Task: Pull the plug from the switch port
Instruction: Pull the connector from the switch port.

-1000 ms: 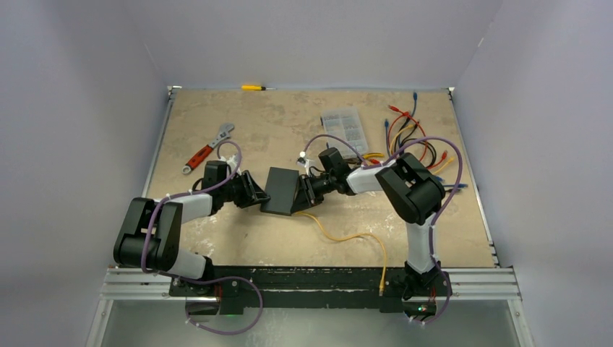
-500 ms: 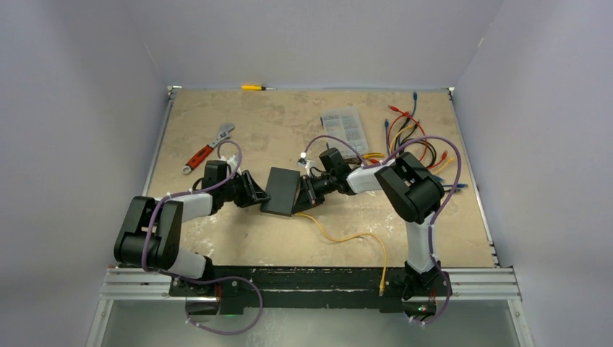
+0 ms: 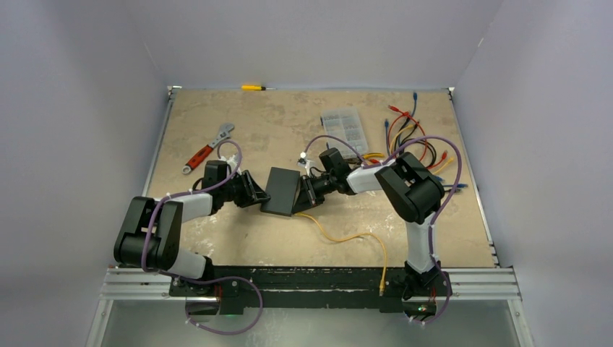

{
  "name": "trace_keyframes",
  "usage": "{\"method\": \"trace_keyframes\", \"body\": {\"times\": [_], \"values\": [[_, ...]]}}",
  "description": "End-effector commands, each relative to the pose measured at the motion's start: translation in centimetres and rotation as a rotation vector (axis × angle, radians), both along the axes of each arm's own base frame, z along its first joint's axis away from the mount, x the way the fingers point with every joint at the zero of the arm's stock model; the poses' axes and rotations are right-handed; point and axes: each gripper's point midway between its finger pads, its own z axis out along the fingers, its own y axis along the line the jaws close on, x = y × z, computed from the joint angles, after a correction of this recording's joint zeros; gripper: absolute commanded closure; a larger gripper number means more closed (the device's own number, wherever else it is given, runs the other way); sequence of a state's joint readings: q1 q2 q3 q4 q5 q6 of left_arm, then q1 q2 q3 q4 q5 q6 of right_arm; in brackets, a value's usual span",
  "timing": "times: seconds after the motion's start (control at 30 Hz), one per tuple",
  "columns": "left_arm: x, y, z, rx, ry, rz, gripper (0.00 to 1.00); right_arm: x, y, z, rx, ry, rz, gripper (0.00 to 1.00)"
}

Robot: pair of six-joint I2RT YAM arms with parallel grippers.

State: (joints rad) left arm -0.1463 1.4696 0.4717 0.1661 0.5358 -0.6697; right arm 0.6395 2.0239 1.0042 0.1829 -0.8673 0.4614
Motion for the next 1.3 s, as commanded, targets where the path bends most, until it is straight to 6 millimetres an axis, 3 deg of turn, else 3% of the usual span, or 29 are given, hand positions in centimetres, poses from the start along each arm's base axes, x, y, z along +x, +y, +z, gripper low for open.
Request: {"method": "trace_keyframes", "body": {"times": [0.0,0.6,1.27], "values": [[-2.7,1.8,-3.7,0.132,0.139,0.041,0.82,-0.7,-1.7,-3.1,-0.148,-0.027,-0.027,1.00],[-2.7,2.3,-3.9,0.165,0.139,0.053,0.90,-0.9,-3.1,-3.7,-0.218,-0.053,-0.045,1.00],[-2.4,2.5,-3.6,0.175,0.136,0.064,0.91,0.1,-4.6,-3.6,-0.317,-0.116,-0.078,1.00]]}}
